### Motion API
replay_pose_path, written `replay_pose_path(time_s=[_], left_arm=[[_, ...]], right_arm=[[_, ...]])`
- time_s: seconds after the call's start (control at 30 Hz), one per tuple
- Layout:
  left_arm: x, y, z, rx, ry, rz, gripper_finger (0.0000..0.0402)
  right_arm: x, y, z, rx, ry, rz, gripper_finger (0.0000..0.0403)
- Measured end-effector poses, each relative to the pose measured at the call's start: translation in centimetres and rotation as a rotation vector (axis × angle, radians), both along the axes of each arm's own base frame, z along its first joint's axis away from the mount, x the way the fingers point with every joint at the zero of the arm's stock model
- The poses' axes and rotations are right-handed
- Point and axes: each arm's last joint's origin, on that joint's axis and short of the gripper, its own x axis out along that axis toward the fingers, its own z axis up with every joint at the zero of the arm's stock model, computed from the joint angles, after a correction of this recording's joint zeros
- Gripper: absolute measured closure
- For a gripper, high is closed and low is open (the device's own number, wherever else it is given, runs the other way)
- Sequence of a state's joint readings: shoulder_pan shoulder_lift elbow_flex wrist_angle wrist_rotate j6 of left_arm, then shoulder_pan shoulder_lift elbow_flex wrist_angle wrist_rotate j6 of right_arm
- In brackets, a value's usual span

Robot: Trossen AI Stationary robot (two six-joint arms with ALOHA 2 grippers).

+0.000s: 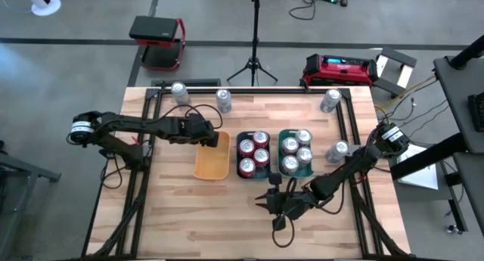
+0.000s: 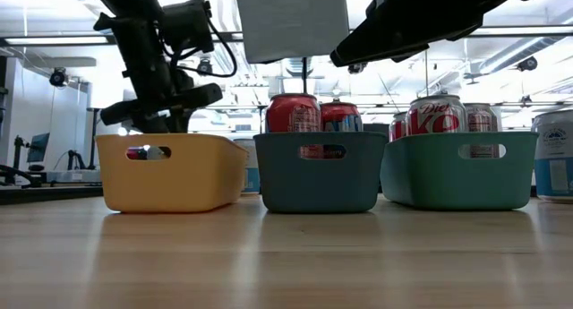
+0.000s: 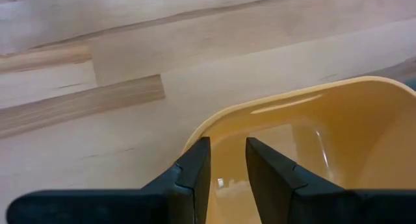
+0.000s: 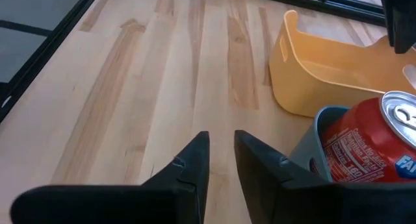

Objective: Sort soda cans
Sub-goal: Move the yellow bin beside the dark green bin, then put the top center blue-white soda can into the yellow bin

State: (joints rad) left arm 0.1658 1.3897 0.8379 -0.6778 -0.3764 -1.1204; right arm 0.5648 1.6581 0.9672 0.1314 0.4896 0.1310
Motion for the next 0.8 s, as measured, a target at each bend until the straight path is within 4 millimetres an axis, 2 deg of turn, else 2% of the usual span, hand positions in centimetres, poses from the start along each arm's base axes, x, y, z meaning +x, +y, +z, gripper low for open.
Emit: replay_pose_path(time_s=[0.13,0.33,0.5,0.63,0.8], left_arm=[[0.4,0.0,1.3,0.001,-0.024,-0.045,0.032],[1.7,0.4,6.6,0.114,-0.08,-0.118,0.0318],[2.2,1.0,10.2,0.225,-0.104,-0.145,0.0282],[1.8,2.1,10.9,0.236,-0.076,-0.127,0.0225],[1.6,4.4,10.0,0.25,-0.056,-0.071,0.0144]], right_arm=[[0.0,0.0,0.0,-0.005,-0.004,-0.008,0.0338],[0.3,0.1,0.6,-0.008,-0.026,-0.013,0.0311],[-0.1,0.1,1.6,-0.023,-0.046,-0.036,0.027],[-1.7,-0.1,4.4,-0.055,-0.096,-0.08,0.0234],[-3.9,-0.8,7.1,-0.082,-0.135,-0.125,0.0197]])
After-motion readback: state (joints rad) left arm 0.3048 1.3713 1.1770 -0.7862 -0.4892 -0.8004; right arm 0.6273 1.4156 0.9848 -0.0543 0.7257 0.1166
